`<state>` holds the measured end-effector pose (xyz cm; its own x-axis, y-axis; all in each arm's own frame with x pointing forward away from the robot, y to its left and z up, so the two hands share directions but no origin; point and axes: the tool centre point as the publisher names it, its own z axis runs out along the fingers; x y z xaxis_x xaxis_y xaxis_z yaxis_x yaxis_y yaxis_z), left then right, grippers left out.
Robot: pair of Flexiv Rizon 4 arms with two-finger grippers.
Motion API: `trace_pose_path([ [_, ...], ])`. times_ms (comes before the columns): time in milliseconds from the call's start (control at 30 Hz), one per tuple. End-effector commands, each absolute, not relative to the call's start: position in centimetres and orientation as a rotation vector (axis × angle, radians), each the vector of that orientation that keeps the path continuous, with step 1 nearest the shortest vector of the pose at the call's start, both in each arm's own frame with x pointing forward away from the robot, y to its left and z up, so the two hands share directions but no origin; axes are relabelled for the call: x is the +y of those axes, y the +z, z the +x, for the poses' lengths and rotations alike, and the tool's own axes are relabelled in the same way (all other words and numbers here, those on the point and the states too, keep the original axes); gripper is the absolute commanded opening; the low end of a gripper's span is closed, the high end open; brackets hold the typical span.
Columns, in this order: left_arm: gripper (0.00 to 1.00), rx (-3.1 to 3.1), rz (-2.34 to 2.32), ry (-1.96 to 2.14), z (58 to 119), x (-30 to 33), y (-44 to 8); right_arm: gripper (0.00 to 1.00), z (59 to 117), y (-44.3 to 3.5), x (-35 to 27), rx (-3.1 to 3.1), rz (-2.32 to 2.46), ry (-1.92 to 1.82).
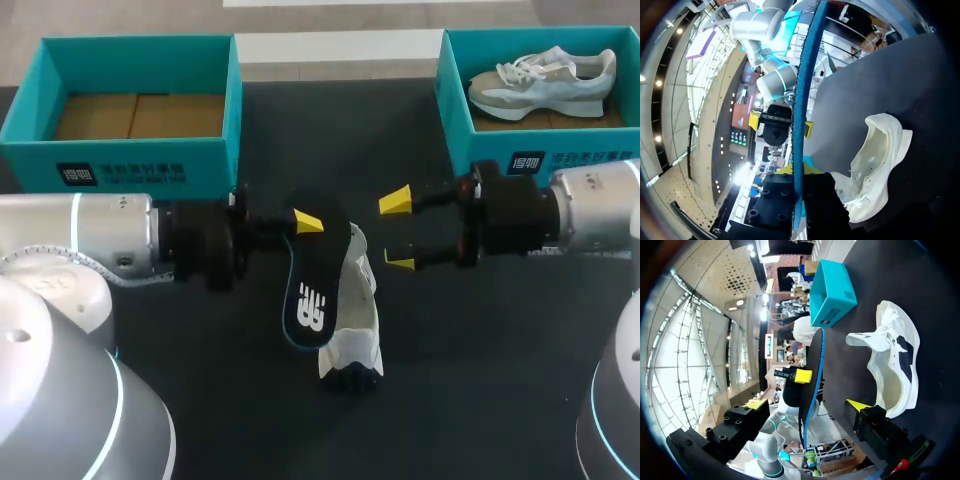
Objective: Take the shoe out of the shoebox, open the shoe tongue, remove and reinsert the insole, then place the shoe into the shoebox
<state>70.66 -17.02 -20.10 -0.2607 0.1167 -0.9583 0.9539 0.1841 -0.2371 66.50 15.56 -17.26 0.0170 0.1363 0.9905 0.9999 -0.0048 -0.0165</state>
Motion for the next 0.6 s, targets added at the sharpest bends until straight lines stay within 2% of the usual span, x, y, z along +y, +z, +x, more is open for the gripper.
trace_pose_path([
  [33, 0.00, 1.578, 1.053, -1.189, 70.5, -17.0, -20.0, 1.00, 66.5, -16.7, 15.5, -1.507, -1.271, -1.199],
  [200, 0.00, 1.599, 1.048, -1.211, 70.4, -17.0, -19.9, 1.00, 66.4, -15.5, 15.3, -2.041, -1.120, -1.217],
  [333, 0.00, 1.655, 1.019, -1.310, 69.8, -16.8, -20.0, 1.00, 66.1, -15.6, 15.7, -2.320, -0.815, -1.264],
  [600, 0.00, 1.772, 0.987, -1.492, 68.6, -16.6, -20.2, 1.00, 64.9, -15.7, 15.3, -2.483, -0.655, -1.197],
])
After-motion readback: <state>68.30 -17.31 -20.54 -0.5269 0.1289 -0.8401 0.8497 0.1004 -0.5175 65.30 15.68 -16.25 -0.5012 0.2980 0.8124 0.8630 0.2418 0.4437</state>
